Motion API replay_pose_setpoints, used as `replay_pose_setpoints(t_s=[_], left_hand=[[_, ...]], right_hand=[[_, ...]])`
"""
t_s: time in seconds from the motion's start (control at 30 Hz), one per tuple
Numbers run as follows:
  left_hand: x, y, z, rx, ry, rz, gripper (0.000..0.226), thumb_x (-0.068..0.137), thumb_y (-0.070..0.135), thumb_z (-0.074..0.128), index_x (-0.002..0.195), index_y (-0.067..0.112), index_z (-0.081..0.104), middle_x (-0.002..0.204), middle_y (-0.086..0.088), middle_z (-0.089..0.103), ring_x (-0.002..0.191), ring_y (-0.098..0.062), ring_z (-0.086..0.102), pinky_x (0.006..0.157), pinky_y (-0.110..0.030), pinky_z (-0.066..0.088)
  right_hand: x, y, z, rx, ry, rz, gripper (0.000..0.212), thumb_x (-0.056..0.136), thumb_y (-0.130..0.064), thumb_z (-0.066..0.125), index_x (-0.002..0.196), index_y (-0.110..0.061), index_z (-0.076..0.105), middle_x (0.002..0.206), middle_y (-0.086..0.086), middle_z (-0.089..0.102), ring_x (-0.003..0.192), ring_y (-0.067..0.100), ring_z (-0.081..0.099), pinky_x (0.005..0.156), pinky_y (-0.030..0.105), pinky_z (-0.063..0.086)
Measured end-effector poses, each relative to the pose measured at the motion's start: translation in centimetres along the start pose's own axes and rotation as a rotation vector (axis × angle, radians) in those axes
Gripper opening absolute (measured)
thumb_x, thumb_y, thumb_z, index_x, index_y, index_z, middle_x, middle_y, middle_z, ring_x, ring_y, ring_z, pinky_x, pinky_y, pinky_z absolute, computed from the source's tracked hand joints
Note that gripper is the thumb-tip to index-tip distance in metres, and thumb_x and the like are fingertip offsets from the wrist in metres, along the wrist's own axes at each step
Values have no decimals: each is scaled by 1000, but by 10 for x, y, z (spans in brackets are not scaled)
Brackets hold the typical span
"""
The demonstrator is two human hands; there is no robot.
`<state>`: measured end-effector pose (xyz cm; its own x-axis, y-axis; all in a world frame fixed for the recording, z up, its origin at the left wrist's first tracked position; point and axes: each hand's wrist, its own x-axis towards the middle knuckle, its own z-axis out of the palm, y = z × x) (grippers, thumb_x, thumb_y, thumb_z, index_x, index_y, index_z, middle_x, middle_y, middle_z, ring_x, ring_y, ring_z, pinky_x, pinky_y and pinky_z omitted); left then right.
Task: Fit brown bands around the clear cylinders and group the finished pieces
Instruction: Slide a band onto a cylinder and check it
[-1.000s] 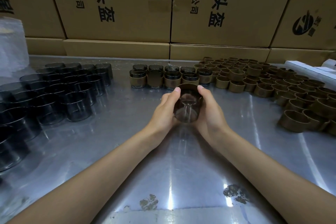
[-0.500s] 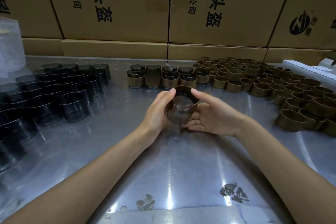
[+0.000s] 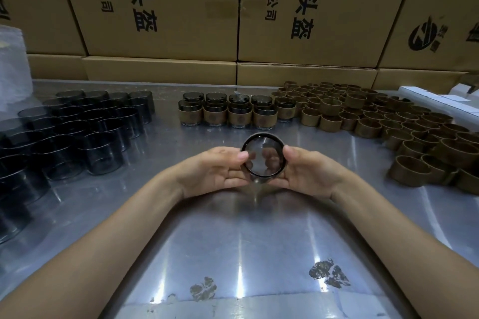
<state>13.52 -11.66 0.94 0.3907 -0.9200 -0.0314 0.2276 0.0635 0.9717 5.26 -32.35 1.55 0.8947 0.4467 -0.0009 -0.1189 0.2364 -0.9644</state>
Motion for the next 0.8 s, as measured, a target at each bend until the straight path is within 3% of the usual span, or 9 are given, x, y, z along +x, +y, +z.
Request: replay_pose_setpoints(t_s=[0.17, 0.3, 0.43, 0.53, 0.63, 0.7, 0.73, 0.8], left_hand=[[-1, -4, 1, -36, -103, 86, 58, 56, 36, 91, 106, 14, 74, 105, -4, 73, 100, -13, 68, 84, -23, 54], [0, -4, 6, -43, -126, 127, 61, 52, 34, 93, 107, 14, 74, 103, -3, 73, 97, -11, 69, 82, -23, 55], [-2, -3, 7, -18, -183, 134, 53, 63, 31, 87, 111, 15, 71, 101, 3, 74, 96, -7, 68, 84, -21, 53], [-3, -2, 7, 12, -238, 128, 49, 69, 28, 83, 114, 16, 69, 102, 4, 73, 98, -6, 67, 88, -22, 52], [-6, 2, 3, -66, -115, 131, 63, 64, 40, 85, 117, 11, 68, 116, -9, 67, 110, -21, 63, 95, -34, 51], [-3, 7, 6, -116, 26, 80, 81, 67, 60, 73, 125, 5, 61, 130, -19, 57, 123, -33, 53, 105, -47, 43], [0, 7, 10, -89, 115, 63, 85, 69, 69, 64, 123, 3, 61, 131, -20, 56, 123, -36, 53, 104, -49, 42], [8, 5, 25, 22, 342, 92, 73, 69, 77, 51, 93, 8, 64, 104, -17, 64, 94, -31, 63, 82, -37, 49]], right_hand=[[1, 2, 10, 5, -105, -69, 36, 75, -46, 74, 107, -29, 74, 90, -13, 73, 88, 0, 68, 81, 16, 52], [1, 1, 14, 22, -97, -85, 42, 69, -47, 80, 106, -26, 74, 86, -12, 71, 83, 0, 68, 79, 19, 54], [4, 0, 15, -30, -191, -108, 36, 82, -37, 70, 114, -22, 70, 92, -11, 72, 88, -1, 66, 82, 16, 51], [4, 1, 11, -55, -83, -82, 56, 59, -42, 88, 107, -17, 73, 93, 0, 70, 87, 11, 66, 81, 26, 56], [4, 2, 10, -44, 62, -92, 72, 58, -53, 84, 115, -12, 68, 111, 16, 63, 104, 28, 59, 96, 36, 48], [8, -1, 21, -55, 232, -58, 79, 70, -67, 64, 121, -6, 61, 125, 27, 52, 116, 35, 51, 106, 47, 37], [11, -1, 27, -106, 337, -67, 73, 73, -70, 54, 111, -8, 64, 119, 25, 55, 112, 33, 54, 105, 47, 37], [18, 3, 40, -281, 524, -137, 54, 75, -68, 47, 77, -17, 63, 87, 13, 63, 85, 20, 61, 91, 38, 47]])
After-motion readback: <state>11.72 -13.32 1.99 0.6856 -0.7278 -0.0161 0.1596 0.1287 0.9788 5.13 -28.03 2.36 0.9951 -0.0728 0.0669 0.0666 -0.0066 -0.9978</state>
